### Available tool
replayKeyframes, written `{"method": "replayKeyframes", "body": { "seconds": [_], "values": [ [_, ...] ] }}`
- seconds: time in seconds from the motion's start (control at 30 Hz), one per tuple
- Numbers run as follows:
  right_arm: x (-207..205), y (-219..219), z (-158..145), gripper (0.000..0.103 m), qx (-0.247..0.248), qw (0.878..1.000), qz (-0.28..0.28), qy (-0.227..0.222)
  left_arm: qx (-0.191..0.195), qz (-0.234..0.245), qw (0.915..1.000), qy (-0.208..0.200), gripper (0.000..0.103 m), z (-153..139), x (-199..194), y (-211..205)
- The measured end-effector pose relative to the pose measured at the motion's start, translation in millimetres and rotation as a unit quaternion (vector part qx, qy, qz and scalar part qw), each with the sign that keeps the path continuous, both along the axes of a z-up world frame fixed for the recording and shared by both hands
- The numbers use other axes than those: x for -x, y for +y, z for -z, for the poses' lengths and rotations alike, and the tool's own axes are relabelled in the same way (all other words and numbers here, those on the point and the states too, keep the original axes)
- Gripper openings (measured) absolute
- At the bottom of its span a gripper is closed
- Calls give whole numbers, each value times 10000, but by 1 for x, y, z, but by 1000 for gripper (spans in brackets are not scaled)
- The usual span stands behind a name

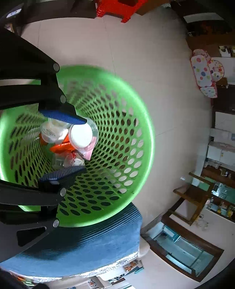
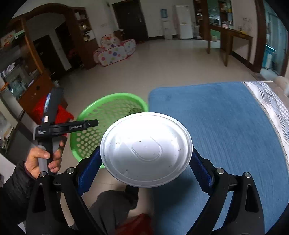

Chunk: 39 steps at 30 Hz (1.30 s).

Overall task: Collect trash
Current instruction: 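Carry the clear dish and white lid to the wastebasket and open both tools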

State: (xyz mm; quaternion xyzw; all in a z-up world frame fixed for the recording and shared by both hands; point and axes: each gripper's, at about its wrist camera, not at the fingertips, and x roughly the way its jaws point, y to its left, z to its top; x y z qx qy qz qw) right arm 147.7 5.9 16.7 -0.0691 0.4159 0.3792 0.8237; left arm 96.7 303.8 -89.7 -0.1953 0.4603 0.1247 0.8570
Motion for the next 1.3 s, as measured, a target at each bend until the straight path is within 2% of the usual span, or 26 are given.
{"method": "replayKeyframes", "body": {
  "seconds": [0.3,0.47,0.6,0.77,1.0,1.23,1.3],
  "values": [
    [-3,69,21,91,167,9984,-515,174,-137,-360,9985,-377,52,-36,42,26],
    [-6,103,40,92,323,9965,-702,318,-102,-505,9976,-455,53,-42,55,36],
    [-8,113,45,93,315,9963,-717,351,-85,-550,9972,-507,53,-44,61,40],
    [-6,103,39,95,128,9973,-642,323,-142,-509,9970,-558,56,-47,59,31],
    [11,63,24,95,-31,9988,-423,253,-365,-278,9962,-737,59,-65,64,0],
    [35,20,12,95,157,9997,-29,188,-531,35,9944,-917,63,-84,73,-41],
    [40,9,9,95,168,9997,77,190,-586,129,9934,-978,67,-90,77,-54]
  ]
}}
